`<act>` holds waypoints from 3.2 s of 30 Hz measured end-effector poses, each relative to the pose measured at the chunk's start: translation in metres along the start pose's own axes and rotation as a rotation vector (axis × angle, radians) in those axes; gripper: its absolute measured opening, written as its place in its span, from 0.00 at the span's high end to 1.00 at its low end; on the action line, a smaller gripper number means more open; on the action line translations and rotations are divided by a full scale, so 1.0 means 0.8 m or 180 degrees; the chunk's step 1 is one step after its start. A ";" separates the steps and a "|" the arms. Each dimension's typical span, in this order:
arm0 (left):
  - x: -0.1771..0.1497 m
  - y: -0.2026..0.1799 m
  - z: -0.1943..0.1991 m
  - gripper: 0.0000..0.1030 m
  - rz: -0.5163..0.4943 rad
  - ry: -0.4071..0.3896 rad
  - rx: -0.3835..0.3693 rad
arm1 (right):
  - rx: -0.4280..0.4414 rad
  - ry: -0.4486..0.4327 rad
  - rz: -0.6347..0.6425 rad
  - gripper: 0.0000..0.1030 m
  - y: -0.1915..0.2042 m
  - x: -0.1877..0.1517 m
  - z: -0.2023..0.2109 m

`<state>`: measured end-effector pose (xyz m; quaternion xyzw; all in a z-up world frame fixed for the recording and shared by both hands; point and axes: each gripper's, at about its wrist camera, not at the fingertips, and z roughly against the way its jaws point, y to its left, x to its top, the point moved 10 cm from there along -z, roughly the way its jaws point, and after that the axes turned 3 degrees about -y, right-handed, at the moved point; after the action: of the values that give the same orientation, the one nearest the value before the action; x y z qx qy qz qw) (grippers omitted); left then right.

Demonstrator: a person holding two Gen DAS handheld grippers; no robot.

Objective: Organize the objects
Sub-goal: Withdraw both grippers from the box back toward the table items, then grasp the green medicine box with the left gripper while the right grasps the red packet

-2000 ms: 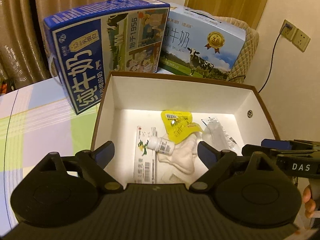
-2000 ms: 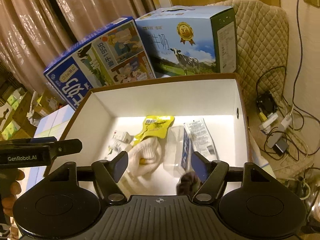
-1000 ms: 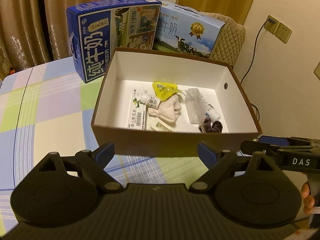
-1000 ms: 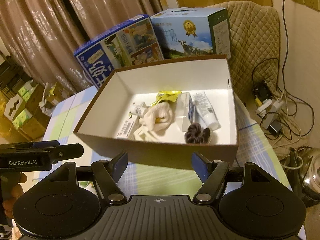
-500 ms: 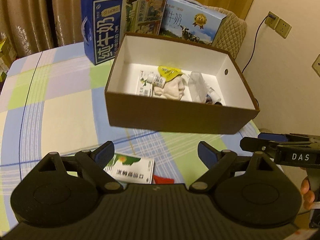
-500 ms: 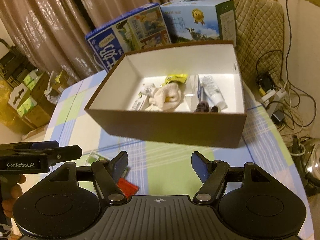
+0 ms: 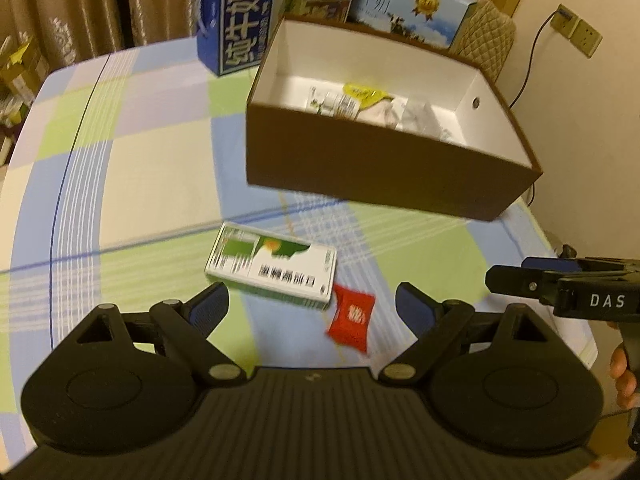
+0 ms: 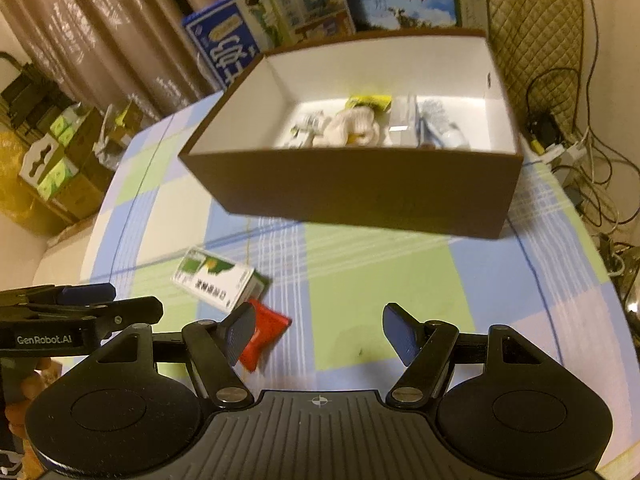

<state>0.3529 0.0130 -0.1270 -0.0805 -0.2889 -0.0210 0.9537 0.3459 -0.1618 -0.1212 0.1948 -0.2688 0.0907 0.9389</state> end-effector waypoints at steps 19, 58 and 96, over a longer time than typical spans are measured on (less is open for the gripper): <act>-0.045 0.034 -0.014 0.14 0.0137 0.0230 0.0194 | 0.0186 0.0399 0.0210 0.33 0.037 -0.039 -0.045; -0.046 0.087 -0.055 0.14 0.0269 0.0268 0.0369 | -0.0018 0.0553 0.0413 0.72 0.040 -0.049 -0.146; -0.036 0.093 -0.114 0.08 0.0092 0.0339 0.0779 | -0.0496 0.0331 -0.0299 0.72 -0.122 -0.033 -0.077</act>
<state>0.3853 0.0709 -0.2280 0.0336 -0.2371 0.0239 0.9706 0.3795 -0.2268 -0.2142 0.1286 -0.2165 0.0353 0.9671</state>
